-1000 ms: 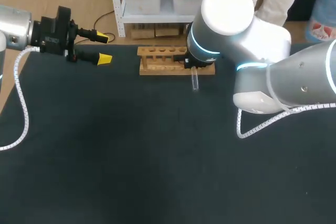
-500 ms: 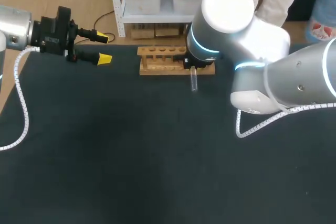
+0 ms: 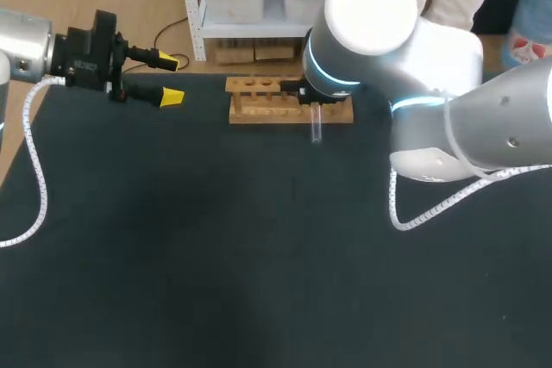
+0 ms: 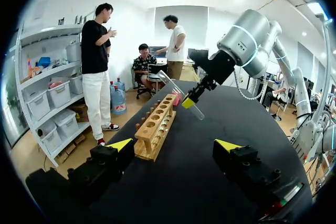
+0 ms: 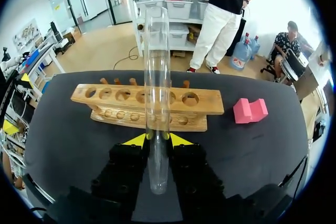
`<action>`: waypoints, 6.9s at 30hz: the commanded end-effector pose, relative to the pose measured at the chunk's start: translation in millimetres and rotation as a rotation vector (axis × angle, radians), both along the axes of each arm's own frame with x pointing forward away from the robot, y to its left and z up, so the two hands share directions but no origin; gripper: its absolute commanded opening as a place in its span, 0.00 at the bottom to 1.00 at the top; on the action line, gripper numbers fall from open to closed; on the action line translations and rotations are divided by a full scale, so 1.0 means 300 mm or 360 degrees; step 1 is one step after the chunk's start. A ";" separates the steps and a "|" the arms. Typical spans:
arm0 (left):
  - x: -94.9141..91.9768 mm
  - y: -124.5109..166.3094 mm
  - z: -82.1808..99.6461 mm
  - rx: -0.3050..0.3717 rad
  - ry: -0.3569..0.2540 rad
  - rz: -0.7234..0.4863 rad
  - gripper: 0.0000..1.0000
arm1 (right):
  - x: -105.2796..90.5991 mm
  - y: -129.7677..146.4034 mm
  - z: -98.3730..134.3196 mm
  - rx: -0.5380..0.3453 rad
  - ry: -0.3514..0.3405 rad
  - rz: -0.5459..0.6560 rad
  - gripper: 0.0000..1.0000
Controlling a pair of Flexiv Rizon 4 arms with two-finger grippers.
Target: Grasp the test tube, adjust it, and insert it.
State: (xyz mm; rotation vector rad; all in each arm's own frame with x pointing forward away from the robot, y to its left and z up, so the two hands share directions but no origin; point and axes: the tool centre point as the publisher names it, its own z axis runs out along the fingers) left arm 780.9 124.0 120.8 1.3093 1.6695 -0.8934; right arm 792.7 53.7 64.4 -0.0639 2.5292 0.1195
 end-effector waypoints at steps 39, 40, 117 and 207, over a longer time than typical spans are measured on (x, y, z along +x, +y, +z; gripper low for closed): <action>-0.005 0.002 -0.003 -0.0003 -0.0007 0.0003 1.00 | -0.111 0.003 0.180 0.0036 -0.0135 0.0125 0.00; -0.005 0.002 -0.003 -0.0003 -0.0007 0.0003 1.00 | -0.111 0.003 0.180 0.0036 -0.0135 0.0125 0.00; -0.005 0.002 -0.003 -0.0003 -0.0007 0.0003 1.00 | 0.269 -0.035 0.216 0.0014 -0.1224 -0.0276 0.00; -0.005 0.002 -0.003 -0.0003 -0.0007 0.0003 1.00 | 0.112 -0.071 0.161 0.0327 -0.0873 -0.0243 1.00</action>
